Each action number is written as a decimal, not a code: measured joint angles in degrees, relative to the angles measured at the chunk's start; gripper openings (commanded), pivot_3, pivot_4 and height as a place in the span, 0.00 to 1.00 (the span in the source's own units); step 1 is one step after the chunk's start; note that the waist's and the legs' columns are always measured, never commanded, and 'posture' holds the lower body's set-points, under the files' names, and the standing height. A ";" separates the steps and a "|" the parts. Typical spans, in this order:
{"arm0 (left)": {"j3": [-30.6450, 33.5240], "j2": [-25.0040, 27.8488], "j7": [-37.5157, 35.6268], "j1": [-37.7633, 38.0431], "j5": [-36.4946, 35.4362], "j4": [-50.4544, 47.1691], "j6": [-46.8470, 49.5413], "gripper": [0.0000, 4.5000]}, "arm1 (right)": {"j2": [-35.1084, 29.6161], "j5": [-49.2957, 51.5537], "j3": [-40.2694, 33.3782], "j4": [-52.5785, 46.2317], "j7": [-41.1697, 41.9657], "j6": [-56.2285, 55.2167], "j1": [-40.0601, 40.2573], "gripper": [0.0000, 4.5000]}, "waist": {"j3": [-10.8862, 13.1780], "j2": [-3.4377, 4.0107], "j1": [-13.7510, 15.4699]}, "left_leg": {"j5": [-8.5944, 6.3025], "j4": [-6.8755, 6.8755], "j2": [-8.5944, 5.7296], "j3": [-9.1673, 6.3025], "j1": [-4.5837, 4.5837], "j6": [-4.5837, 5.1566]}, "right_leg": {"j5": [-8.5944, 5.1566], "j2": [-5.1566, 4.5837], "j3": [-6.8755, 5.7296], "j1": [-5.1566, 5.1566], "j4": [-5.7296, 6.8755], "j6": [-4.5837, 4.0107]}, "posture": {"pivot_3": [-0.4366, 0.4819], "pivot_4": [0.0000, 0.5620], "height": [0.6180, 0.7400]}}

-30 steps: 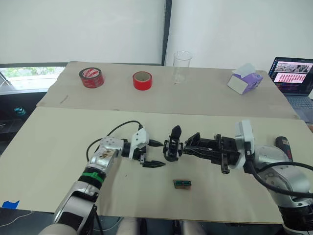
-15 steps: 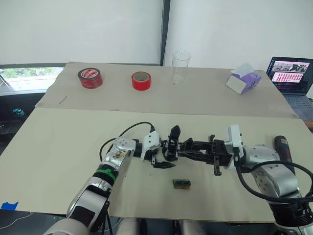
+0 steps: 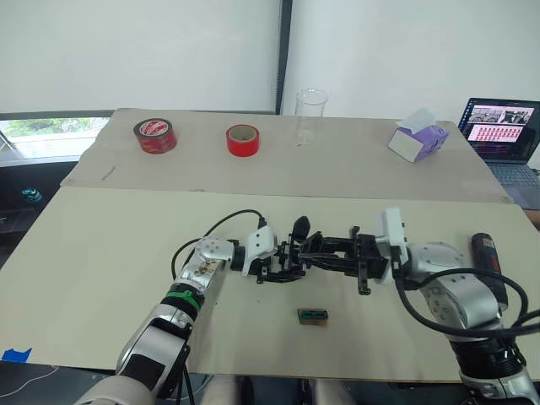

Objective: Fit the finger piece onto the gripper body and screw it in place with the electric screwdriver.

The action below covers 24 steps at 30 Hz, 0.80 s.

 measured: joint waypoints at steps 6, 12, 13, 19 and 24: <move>0.01 0.02 -0.30 -0.10 0.01 0.13 0.20 0.52 | 2.81 -4.44 2.95 7.06 0.45 -2.44 -1.28 0.09 | -0.01 0.02 -0.05 | 0.00 0.01 -0.01 0.01 0.00 0.00 | 0.00 0.01 0.00 0.00 0.02 0.00 | 0.48 0.27 1.00; 0.01 0.11 -0.49 -0.09 0.01 0.13 0.35 0.52 | 4.94 -6.55 3.42 11.29 0.80 -4.39 -1.45 0.09 | -0.01 0.02 -0.11 | 0.00 0.01 0.00 0.01 0.00 0.00 | 0.00 0.01 0.00 0.00 0.02 0.00 | 0.48 0.27 1.00; 0.02 0.14 -0.54 -0.09 0.01 0.13 0.36 0.52 | 4.94 -6.88 3.46 11.76 1.07 -4.46 -1.45 0.09 | -0.02 0.03 -0.14 | 0.00 0.01 0.00 0.01 0.00 0.00 | 0.00 0.01 0.00 0.00 0.02 0.00 | 0.48 0.27 1.00; 0.02 0.21 -0.56 -0.09 0.01 0.13 0.42 0.52 | 5.01 -7.22 3.51 12.36 1.61 -5.43 -1.47 0.09 | -0.03 0.04 -0.17 | 0.00 0.00 0.01 0.01 0.01 -0.01 | 0.00 0.01 0.00 0.00 0.02 0.00 | 0.48 0.27 1.00; 0.02 0.25 -0.58 -0.08 0.01 0.13 0.47 0.52 | 5.13 -7.90 3.66 12.43 1.58 -6.20 -1.46 0.09 | -0.03 0.05 -0.19 | 0.01 0.00 0.01 0.01 0.01 -0.01 | 0.00 0.02 0.00 0.00 0.02 0.00 | 0.48 0.27 1.00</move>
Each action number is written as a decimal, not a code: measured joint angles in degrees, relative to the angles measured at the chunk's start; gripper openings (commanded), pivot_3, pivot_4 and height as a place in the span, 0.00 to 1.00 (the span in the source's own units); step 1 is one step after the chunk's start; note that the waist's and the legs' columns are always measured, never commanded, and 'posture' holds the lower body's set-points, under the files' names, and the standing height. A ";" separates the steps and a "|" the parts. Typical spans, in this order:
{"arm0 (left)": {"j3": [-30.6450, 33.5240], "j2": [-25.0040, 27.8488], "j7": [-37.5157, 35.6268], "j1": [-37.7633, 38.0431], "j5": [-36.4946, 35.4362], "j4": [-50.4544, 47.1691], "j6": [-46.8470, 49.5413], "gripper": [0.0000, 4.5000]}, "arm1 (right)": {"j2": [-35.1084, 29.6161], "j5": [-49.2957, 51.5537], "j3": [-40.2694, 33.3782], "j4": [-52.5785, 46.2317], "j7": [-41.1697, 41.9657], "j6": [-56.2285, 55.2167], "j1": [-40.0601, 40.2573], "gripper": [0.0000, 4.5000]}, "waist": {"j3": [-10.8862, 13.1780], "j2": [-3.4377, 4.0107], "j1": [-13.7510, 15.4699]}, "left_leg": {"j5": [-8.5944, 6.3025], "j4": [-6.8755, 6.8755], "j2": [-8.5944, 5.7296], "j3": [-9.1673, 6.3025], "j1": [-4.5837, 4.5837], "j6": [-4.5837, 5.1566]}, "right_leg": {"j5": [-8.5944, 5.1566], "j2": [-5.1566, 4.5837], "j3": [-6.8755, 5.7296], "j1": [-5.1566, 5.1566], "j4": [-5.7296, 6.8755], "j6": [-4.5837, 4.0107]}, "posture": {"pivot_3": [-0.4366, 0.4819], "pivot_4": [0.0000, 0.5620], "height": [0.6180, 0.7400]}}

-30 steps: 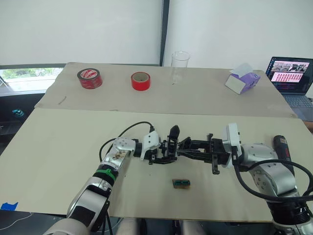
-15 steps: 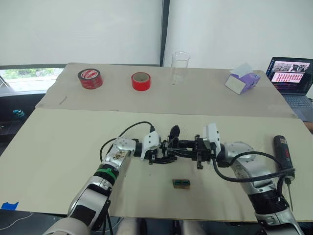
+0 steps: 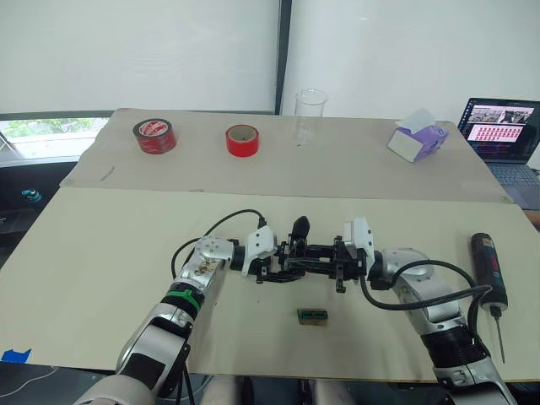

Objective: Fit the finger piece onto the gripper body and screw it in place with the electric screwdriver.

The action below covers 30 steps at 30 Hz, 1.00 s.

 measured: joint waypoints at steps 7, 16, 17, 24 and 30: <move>-0.02 0.08 -0.05 0.04 0.00 0.00 -0.04 0.52 | 1.10 -0.42 0.32 0.04 -0.30 0.00 0.00 0.09 | -0.02 0.01 -0.06 | 0.00 0.00 0.01 0.00 0.01 0.00 | 0.00 0.00 0.00 0.00 0.01 0.00 | 0.48 0.27 1.00; -0.04 0.16 -0.04 0.63 0.01 -0.05 -0.02 0.52 | 1.23 -1.43 0.98 0.33 -0.77 0.43 -0.35 0.09 | -0.29 0.10 -0.14 | 0.00 -0.01 0.01 0.01 0.04 0.00 | 0.00 0.00 0.00 0.01 0.02 0.00 | 0.48 0.27 1.00; -0.04 0.17 -0.03 0.69 0.02 -0.05 -0.03 0.52 | 0.98 -1.54 1.23 0.32 -0.82 0.93 -0.50 0.09 | -0.33 0.08 -0.15 | 0.00 -0.02 0.01 0.01 0.04 -0.01 | 0.00 0.00 0.00 0.01 0.01 -0.01 | 0.48 0.27 1.00; -0.08 0.12 0.31 0.82 0.04 -0.05 -0.08 0.52 | -1.28 -1.56 2.79 -1.40 -0.72 5.05 -1.69 0.09 | -0.64 0.02 -0.16 | -0.03 -0.02 0.02 -0.01 0.06 0.02 | -0.01 -0.03 -0.01 0.03 -0.01 -0.01 | 0.48 0.27 1.00; -0.14 0.21 0.55 1.28 0.06 -0.01 -0.05 0.52 | -1.54 -2.39 3.76 -0.77 -1.77 6.69 -3.05 0.09 | -0.86 0.01 -0.20 | -0.03 -0.04 0.03 0.00 0.14 0.02 | -0.01 -0.06 -0.01 0.08 -0.02 -0.03 | 0.48 0.27 1.00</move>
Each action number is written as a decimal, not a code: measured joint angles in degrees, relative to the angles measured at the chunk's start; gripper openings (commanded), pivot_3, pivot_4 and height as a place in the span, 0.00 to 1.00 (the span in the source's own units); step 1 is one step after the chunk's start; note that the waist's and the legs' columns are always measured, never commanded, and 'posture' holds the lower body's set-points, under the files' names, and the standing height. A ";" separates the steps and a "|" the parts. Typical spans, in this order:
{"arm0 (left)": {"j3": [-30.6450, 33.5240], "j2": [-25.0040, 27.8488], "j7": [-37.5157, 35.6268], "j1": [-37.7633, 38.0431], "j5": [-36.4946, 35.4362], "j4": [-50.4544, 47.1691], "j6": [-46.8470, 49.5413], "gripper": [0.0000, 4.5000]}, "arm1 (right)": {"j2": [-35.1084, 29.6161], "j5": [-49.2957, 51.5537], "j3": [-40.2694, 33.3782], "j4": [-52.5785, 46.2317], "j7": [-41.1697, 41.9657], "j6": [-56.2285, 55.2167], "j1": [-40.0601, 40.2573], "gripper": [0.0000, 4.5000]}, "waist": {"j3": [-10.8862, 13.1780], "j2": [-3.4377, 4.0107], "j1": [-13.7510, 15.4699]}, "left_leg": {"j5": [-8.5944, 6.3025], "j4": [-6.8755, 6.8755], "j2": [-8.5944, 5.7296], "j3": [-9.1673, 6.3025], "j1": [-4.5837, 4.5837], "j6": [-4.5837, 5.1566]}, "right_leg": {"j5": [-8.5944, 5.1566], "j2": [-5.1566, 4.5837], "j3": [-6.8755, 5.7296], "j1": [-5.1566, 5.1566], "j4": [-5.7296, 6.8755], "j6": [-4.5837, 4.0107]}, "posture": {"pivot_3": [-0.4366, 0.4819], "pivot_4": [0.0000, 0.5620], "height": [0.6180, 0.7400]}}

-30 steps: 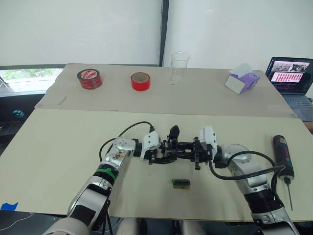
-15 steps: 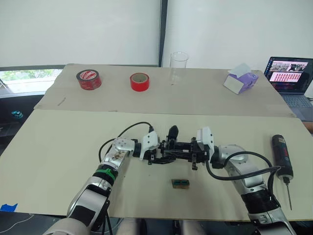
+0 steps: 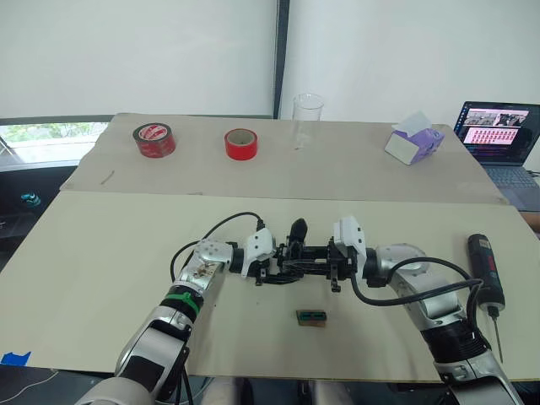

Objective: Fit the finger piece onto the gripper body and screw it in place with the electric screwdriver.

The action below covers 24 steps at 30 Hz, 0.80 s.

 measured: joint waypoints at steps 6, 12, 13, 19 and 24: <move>0.02 0.16 0.43 0.37 0.09 0.25 0.03 0.52 | 0.33 -0.09 0.91 2.43 0.27 -1.16 -0.91 0.09 | -0.23 0.00 -0.30 | -0.01 -0.20 0.02 0.01 0.51 -0.01 | -0.06 -0.06 0.00 0.41 -0.07 -0.07 | 0.48 0.27 1.00; 0.04 0.34 0.54 0.68 0.12 0.33 0.18 0.52 | 0.66 0.00 1.00 4.30 1.19 -1.25 -1.85 0.09 | -0.47 0.02 -0.55 | -0.01 -0.44 0.02 0.01 0.84 -0.04 | -0.13 -0.16 0.00 0.65 -0.11 -0.09 | 0.48 0.27 1.00; 0.03 0.34 0.59 0.71 0.13 0.34 0.25 0.52 | 0.69 0.00 1.00 4.66 1.49 -1.27 -1.97 0.09 | -0.53 0.02 -0.56 | -0.02 -0.45 0.02 0.00 0.85 -0.05 | -0.13 -0.18 0.00 0.66 -0.11 -0.10 | 0.48 0.27 1.00; 0.02 0.34 0.62 0.76 0.20 0.34 0.66 0.52 | 0.70 0.01 1.05 6.04 2.75 -1.27 -2.77 0.09 | -0.75 0.03 -0.61 | -0.02 -0.50 0.02 0.00 0.87 -0.06 | -0.20 -0.25 -0.01 0.65 -0.11 -0.17 | 0.48 0.27 1.00; 0.02 0.31 0.63 0.76 0.20 0.23 0.88 0.52 | 0.69 -0.01 1.16 7.48 3.88 -3.37 -3.16 0.09 | -0.78 0.02 -0.61 | -0.03 -0.52 0.02 0.00 0.85 -0.06 | -0.20 -0.44 -0.01 0.64 -0.12 -0.18 | 0.48 0.27 1.00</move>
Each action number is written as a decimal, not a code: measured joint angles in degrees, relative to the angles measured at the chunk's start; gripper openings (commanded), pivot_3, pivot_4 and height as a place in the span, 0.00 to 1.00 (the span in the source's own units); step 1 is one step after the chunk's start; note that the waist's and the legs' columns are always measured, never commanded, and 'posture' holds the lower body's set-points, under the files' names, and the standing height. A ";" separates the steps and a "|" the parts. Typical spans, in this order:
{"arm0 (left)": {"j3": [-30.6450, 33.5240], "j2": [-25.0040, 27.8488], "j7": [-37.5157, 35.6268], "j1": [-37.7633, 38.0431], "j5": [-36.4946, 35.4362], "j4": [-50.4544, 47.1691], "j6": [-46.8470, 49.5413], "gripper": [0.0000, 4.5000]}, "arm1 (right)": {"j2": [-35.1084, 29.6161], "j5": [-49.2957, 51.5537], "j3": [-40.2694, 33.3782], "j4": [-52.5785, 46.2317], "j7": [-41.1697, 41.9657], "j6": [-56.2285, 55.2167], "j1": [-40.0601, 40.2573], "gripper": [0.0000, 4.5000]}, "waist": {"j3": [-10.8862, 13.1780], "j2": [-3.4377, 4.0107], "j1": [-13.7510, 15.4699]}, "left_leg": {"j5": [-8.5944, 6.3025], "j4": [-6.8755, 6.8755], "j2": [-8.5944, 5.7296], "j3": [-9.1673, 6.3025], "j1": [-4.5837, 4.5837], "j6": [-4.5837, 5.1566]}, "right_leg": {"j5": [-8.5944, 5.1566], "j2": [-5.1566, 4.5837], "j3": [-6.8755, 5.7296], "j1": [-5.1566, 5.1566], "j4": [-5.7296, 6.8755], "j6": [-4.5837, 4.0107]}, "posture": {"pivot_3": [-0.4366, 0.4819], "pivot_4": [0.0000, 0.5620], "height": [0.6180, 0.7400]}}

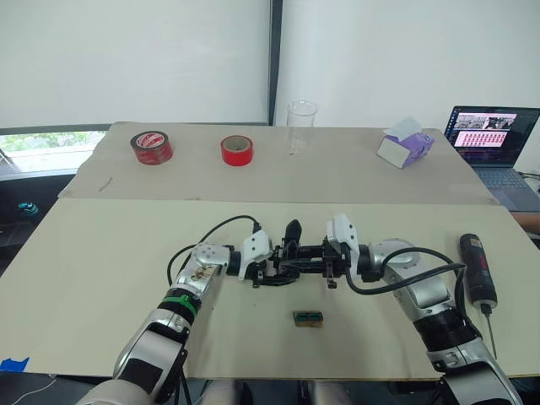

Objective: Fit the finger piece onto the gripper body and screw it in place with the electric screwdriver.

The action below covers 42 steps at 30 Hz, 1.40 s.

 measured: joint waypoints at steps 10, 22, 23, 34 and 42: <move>0.01 -0.12 -0.05 -0.05 -0.03 -0.02 0.03 0.52 | -0.23 -0.88 0.05 -0.28 -0.25 -1.45 0.17 0.38 | 0.01 0.00 0.04 | 0.00 -0.01 -0.01 0.00 -0.17 0.00 | 0.00 -0.20 -0.09 -0.13 0.00 0.02 | 0.48 0.27 1.00; 0.41 -0.56 -0.50 -0.15 -0.21 0.32 -0.74 0.52 | -3.19 0.12 -2.56 -3.24 1.14 -0.74 3.58 1.00 | 0.05 0.00 0.32 | 0.01 0.02 -0.07 0.03 -0.68 0.03 | 0.03 -0.18 -0.10 -0.64 0.02 0.07 | 0.48 0.27 1.00; 0.51 -0.58 -0.64 -0.15 -0.23 0.31 -0.37 0.75 | -3.19 0.58 -2.93 -3.59 1.23 -0.74 3.70 1.00 | 0.05 0.00 0.32 | 0.01 0.02 -0.07 0.03 -0.68 0.03 | 0.03 -0.17 -0.10 -0.64 0.02 0.07 | 0.48 0.27 1.00; 1.57 0.28 0.84 1.38 -0.63 -0.84 -1.63 0.99 | -9.60 6.93 -14.20 -17.32 0.13 0.03 13.90 1.00 | 0.08 0.01 0.50 | 0.01 -0.04 -0.04 0.03 -0.66 0.01 | 0.02 -0.18 -0.06 -0.67 0.01 0.09 | 0.48 0.27 1.00; 8.71 11.56 -5.92 9.85 -8.11 -9.08 1.61 0.99 | -13.02 11.08 -39.20 -26.09 -6.57 3.04 37.81 1.00 | 0.21 0.07 -0.02 | 0.00 -0.25 0.12 0.04 -0.54 -0.26 | -0.14 0.23 0.02 -0.71 0.03 0.02 | 0.48 0.27 1.00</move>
